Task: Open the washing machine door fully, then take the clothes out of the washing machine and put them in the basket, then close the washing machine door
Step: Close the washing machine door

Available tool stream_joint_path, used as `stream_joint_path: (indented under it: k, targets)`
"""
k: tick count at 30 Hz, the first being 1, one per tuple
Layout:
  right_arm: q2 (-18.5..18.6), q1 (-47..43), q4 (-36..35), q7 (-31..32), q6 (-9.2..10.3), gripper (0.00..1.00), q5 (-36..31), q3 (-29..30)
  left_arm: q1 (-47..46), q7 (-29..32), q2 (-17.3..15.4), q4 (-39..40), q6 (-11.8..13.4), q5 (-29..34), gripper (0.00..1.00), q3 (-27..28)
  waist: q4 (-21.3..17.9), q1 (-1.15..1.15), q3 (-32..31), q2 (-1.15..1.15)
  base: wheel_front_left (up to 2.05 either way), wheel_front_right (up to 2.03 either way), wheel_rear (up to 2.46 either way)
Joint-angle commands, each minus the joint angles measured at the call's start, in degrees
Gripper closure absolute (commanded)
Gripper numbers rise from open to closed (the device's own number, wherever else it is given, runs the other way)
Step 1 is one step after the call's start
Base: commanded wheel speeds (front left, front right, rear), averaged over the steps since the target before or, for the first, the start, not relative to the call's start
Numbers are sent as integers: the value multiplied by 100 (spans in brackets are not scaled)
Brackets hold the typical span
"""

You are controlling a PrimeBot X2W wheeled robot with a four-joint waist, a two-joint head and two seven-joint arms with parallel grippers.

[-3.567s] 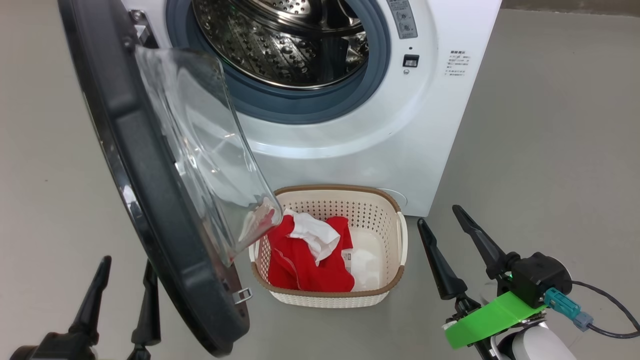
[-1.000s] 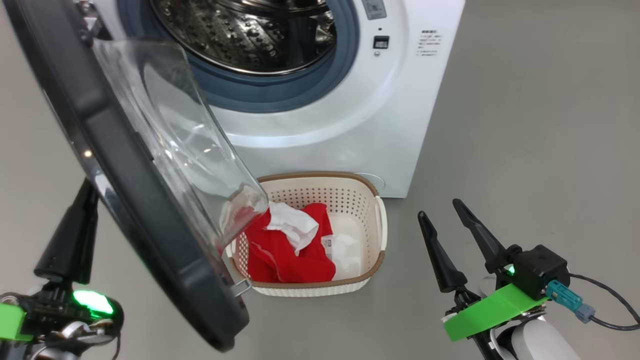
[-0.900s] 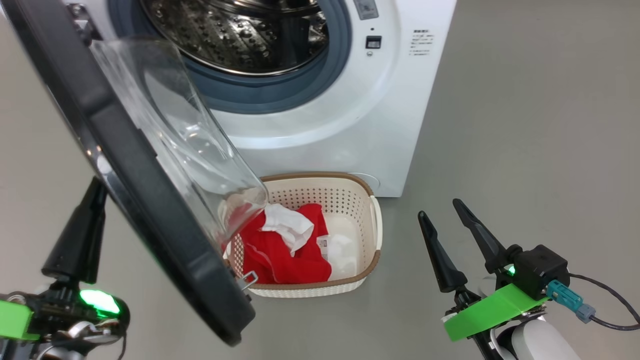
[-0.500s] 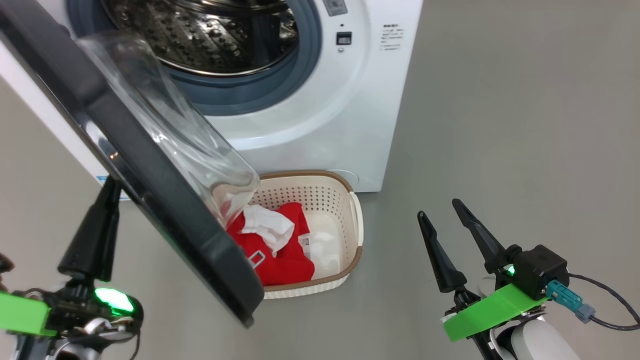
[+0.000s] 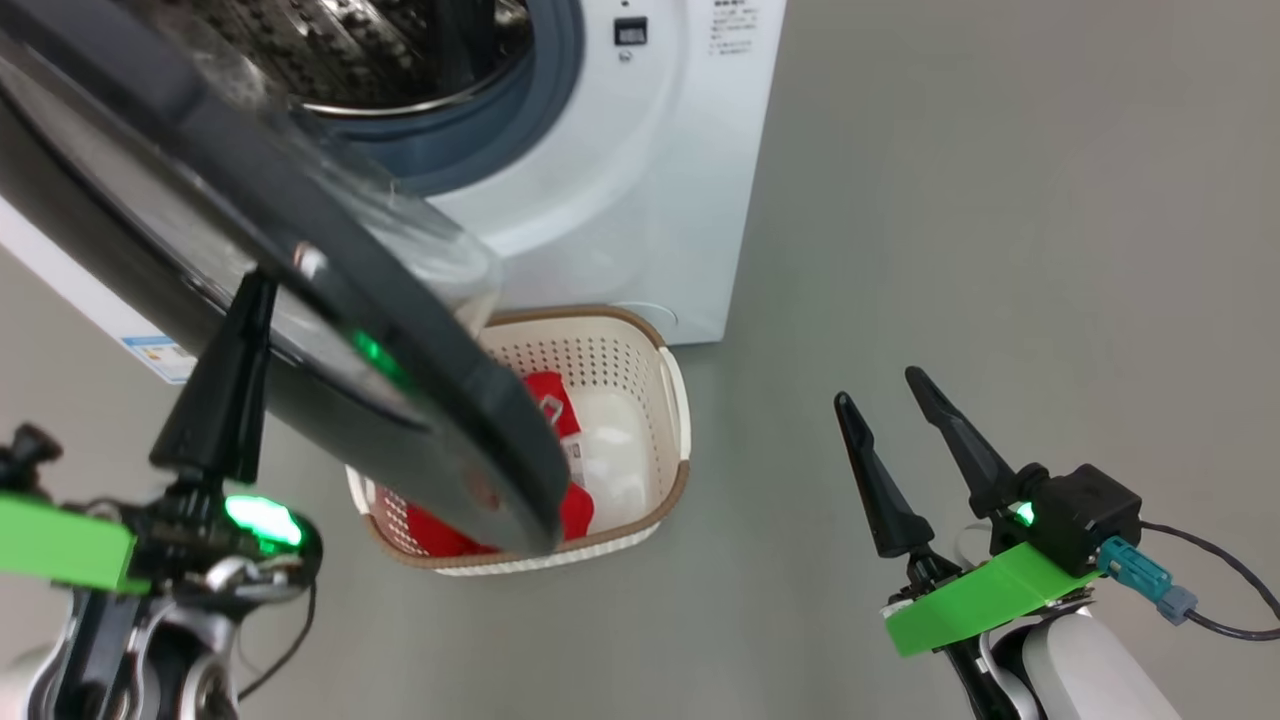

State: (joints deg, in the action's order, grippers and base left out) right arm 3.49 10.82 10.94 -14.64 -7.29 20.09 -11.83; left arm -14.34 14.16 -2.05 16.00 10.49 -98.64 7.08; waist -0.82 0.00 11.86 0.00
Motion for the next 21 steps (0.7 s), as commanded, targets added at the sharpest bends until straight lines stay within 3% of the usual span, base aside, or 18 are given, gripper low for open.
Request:
stream_joint_path:
  k: [1,21]
  targets:
    - [-15,147,-169,-36,-20,0,-12,-102,-280,-14,-84,108,-94,-60,100,75,-93,0,120,0,0,0,0]
    - [-36,435,-348,-36,-20,0,-42,-106,-1798,-651,-128,-762,-335,525,100,-98,-554,0,827,0,0,0,0]
